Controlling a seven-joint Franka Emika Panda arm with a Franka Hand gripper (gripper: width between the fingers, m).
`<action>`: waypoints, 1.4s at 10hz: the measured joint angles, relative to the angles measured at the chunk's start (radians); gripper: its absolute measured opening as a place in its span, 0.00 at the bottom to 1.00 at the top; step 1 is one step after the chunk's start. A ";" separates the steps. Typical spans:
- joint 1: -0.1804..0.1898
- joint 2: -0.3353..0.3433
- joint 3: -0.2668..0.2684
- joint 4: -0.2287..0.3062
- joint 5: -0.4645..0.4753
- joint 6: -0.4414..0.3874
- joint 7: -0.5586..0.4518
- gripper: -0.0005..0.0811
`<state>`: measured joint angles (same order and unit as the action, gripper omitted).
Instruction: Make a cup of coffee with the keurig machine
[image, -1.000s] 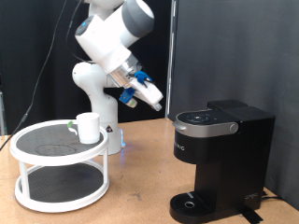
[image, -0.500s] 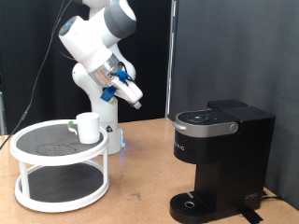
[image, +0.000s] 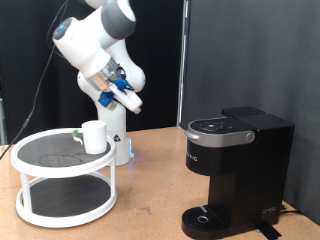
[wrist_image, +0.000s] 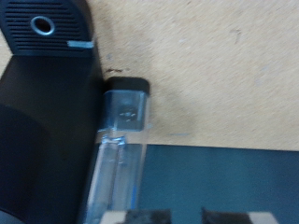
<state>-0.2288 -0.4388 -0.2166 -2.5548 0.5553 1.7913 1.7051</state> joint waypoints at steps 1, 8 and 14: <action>-0.016 -0.019 -0.016 -0.004 -0.030 -0.024 -0.027 0.01; -0.091 -0.100 -0.073 -0.030 -0.131 -0.093 -0.053 0.01; -0.240 -0.168 -0.164 -0.043 -0.151 -0.067 -0.036 0.01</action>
<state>-0.4684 -0.6068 -0.3811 -2.5973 0.4047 1.7246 1.6689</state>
